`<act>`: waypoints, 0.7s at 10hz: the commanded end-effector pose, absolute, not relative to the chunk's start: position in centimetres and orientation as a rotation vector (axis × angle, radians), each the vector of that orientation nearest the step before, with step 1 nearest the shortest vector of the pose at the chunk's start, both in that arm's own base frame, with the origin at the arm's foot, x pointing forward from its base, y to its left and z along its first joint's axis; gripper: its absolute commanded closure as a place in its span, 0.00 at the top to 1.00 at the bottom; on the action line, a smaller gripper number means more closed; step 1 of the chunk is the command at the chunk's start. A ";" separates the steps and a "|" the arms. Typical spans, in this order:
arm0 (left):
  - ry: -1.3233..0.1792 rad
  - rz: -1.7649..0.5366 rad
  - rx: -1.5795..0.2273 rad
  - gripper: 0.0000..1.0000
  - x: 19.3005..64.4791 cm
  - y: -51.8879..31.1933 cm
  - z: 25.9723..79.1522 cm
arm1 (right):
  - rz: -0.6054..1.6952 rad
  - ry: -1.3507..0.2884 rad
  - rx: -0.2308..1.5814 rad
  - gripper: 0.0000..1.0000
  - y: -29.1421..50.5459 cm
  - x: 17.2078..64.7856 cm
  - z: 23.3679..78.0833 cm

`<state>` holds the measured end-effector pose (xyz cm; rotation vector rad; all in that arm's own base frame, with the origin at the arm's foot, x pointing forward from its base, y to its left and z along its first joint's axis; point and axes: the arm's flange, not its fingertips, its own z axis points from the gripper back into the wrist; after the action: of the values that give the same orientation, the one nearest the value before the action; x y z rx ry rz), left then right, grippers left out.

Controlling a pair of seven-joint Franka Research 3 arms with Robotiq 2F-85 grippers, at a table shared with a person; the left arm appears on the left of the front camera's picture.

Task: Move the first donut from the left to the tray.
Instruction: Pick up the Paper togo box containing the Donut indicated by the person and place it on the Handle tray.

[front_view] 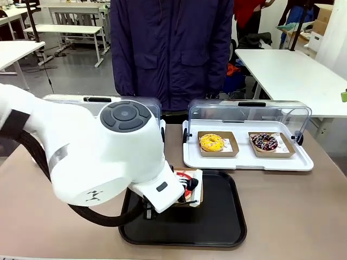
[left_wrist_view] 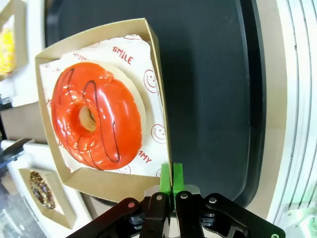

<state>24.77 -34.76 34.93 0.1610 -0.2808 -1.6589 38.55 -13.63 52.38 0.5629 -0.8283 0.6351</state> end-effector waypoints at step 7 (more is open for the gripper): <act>-0.214 -1.664 0.129 0.02 26.7 -37.3 30.3 | 0.651 -0.863 0.578 1.00 -13.6 38.8 52.4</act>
<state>26.46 -36.38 31.00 0.1172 -0.2161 -1.6763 38.55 -13.63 52.38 0.5632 -0.8280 0.6353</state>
